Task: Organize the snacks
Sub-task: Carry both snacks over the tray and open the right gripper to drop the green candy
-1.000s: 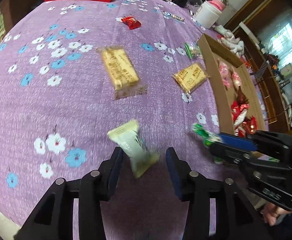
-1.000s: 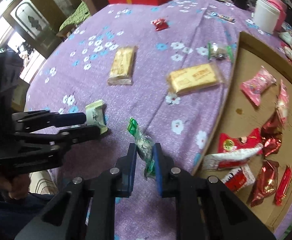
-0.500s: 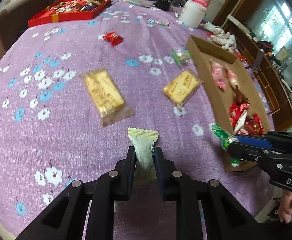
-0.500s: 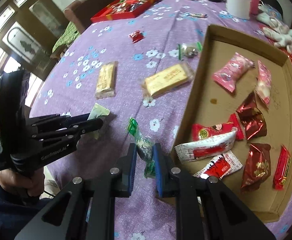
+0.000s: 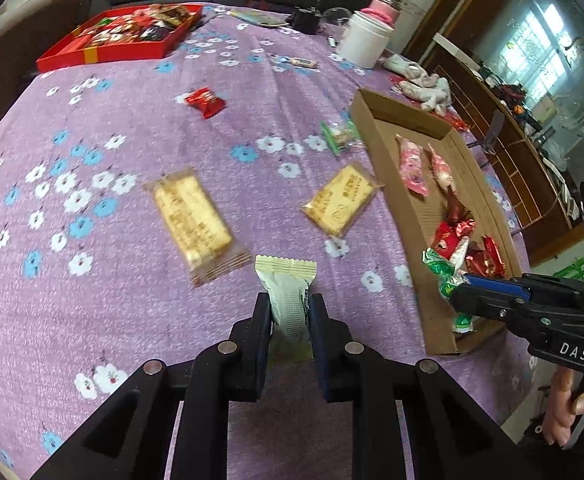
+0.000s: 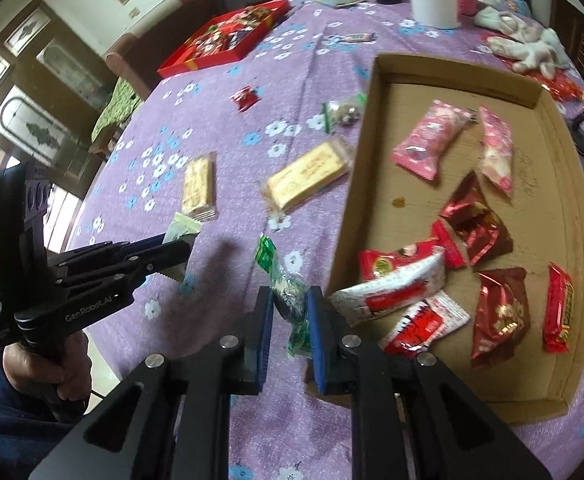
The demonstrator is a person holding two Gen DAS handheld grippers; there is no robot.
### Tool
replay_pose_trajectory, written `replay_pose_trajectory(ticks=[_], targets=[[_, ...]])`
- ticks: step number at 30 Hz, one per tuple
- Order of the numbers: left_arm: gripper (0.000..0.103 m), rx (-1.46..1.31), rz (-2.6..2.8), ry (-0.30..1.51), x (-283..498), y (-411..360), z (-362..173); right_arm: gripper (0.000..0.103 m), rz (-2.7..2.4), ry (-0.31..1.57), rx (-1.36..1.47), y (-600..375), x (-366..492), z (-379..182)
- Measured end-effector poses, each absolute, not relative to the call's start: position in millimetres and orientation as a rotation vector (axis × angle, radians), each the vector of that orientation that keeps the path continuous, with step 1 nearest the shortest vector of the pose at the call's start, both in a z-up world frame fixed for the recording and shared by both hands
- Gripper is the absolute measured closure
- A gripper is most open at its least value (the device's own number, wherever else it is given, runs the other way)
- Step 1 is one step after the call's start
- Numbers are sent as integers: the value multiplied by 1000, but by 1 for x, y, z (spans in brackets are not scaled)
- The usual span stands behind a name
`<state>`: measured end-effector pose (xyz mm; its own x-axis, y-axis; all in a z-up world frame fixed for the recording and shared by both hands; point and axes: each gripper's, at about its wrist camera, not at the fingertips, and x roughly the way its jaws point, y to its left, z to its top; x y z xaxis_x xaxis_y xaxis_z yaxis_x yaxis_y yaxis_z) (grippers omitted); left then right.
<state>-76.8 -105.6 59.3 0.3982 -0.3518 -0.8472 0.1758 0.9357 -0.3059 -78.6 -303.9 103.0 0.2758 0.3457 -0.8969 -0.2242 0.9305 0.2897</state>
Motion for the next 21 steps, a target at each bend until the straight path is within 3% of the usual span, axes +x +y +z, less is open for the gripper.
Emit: replay_pose_trajectory(ticks=[21], targets=[[85, 55, -634, 1100, -62, -243, 81, 86, 99, 1207, 289, -408, -93, 102]])
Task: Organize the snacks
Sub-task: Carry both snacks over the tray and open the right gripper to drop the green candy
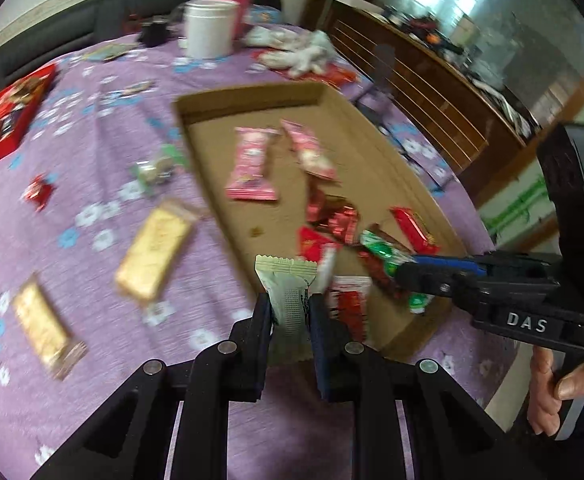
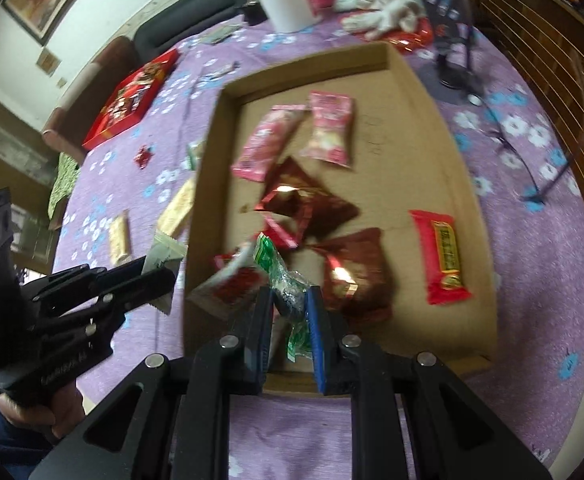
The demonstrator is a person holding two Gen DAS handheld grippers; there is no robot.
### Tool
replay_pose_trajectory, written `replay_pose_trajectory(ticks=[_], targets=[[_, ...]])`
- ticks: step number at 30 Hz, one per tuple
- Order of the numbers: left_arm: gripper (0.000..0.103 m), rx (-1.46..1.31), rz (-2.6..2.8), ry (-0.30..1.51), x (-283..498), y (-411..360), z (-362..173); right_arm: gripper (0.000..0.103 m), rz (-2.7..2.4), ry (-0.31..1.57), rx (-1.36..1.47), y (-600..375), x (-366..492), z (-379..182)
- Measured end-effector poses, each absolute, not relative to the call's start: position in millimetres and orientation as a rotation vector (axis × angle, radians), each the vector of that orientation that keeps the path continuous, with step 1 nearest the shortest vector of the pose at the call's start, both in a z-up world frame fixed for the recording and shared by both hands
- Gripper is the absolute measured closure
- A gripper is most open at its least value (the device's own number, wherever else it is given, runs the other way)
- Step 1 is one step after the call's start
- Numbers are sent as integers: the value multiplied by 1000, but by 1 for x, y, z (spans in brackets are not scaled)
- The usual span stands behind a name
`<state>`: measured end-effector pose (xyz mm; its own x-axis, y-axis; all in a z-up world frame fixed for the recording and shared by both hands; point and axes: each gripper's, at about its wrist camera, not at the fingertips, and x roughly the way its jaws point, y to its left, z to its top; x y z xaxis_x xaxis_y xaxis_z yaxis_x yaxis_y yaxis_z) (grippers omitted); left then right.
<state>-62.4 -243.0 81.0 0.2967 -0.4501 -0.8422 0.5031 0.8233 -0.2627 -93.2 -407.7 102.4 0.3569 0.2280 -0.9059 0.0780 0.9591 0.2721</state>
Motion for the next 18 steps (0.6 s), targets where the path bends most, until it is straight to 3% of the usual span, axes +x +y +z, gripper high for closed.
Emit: replay_pose_trajectory(ticks=[18], targets=[[85, 121, -690, 1131, -55, -297, 61, 85, 48, 1196, 294, -435, -90, 97]])
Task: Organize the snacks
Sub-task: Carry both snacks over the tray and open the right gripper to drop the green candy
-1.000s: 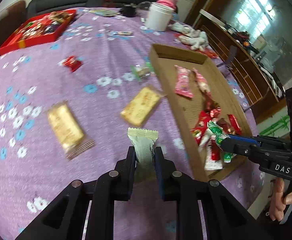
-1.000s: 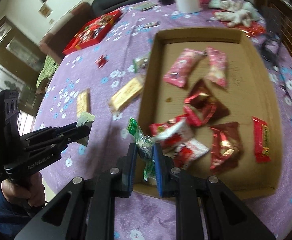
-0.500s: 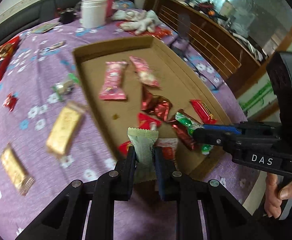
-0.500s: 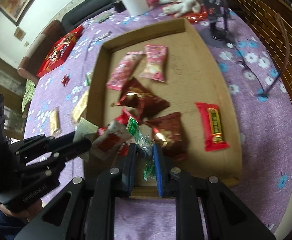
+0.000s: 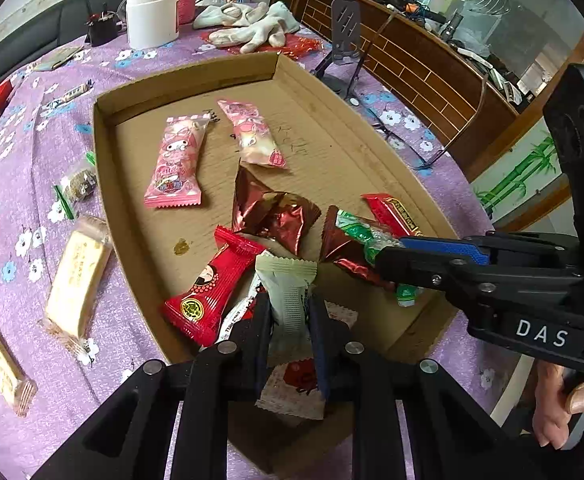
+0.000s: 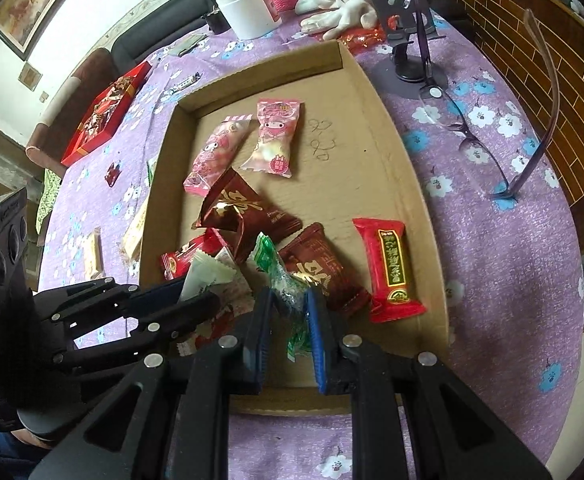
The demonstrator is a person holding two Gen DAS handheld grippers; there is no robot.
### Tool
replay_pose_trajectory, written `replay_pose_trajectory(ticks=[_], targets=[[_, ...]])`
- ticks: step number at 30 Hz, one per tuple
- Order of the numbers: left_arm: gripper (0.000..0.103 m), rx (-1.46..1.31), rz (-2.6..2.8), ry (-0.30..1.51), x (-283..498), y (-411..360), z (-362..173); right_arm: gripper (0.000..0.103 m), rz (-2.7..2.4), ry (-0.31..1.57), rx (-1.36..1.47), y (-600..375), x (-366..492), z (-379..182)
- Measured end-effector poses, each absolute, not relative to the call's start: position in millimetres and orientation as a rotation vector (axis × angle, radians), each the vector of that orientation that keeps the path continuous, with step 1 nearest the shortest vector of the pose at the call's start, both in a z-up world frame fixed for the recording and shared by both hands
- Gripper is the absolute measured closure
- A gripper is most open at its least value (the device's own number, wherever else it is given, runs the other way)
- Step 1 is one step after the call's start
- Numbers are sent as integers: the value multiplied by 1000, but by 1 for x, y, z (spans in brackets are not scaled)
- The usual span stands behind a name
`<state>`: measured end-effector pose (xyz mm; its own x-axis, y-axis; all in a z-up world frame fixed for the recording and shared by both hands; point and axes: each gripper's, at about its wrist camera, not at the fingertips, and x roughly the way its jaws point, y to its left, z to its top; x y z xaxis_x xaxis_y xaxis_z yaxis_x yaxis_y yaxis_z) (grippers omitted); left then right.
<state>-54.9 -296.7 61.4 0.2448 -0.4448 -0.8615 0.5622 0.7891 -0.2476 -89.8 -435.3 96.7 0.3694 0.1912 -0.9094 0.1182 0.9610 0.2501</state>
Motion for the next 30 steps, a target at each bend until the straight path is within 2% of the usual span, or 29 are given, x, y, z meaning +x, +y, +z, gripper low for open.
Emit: replay_pose_trajectory(ticks=[4, 6, 8, 16, 18, 25, 30], targets=[[85, 118, -690, 1121, -57, -295, 65, 79, 50, 1193, 288, -433, -91, 99], [85, 115, -688, 1120, -57, -293, 66, 68, 45, 1184, 279, -431, -93, 103], [85, 109, -685, 1116, -57, -291, 68, 63, 41, 1171, 271, -430, -94, 107], [85, 83, -681, 1069, -62, -274, 84, 52, -40, 1104, 178, -418, -99, 130], [84, 70, -673, 1060, -62, -266, 87, 45, -49, 1086, 173, -413, -99, 135], [84, -2, -607, 1045, -58, -224, 94, 42, -13, 1069, 181, -391, -94, 146], [84, -64, -536, 1047, -55, -181, 93, 45, 14, 1062, 170, -366, -89, 147]])
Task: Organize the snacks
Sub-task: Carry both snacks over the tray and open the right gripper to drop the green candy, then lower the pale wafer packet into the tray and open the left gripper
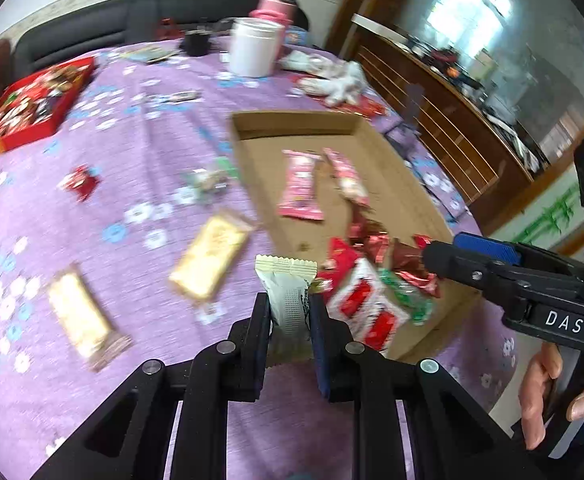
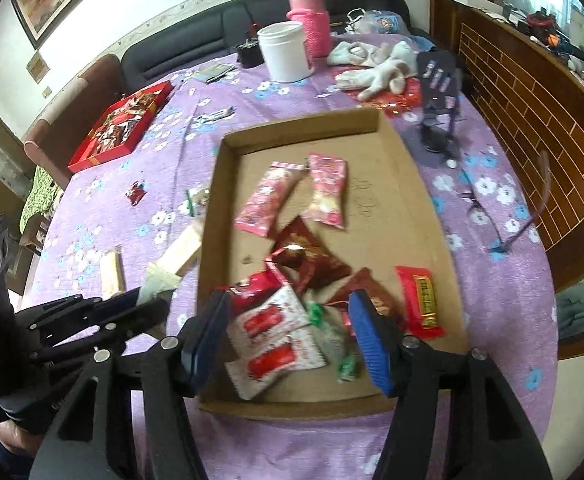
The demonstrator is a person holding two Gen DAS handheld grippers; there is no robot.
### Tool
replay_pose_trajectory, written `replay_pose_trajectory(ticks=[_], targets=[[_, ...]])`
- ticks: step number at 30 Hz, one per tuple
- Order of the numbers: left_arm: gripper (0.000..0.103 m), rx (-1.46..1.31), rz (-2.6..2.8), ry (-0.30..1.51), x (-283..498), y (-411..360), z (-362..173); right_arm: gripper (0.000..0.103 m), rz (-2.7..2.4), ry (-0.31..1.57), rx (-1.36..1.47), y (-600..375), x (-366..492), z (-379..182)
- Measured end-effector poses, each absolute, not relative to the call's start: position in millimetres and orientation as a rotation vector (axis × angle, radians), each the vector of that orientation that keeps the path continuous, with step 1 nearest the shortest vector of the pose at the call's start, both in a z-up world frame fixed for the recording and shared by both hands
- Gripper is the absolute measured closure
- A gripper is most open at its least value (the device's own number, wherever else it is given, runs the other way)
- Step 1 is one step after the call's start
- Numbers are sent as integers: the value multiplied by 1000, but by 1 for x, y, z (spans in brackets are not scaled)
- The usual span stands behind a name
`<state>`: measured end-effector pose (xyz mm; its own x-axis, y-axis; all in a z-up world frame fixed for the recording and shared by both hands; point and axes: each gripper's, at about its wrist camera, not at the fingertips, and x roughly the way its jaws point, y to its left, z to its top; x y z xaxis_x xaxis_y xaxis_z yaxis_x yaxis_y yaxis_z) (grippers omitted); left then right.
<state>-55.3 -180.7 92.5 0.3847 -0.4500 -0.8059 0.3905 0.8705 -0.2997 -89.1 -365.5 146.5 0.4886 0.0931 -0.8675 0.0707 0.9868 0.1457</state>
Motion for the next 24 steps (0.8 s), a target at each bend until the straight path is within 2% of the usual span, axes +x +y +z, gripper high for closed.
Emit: replay_pose_trajectory(ticks=[15, 24], targets=[[84, -180, -415, 1087, -48, -93, 72, 45, 164, 1102, 183, -300, -74, 143], [84, -162, -538, 1070, -45, -121, 88, 45, 40, 1059, 187, -321, -79, 145]])
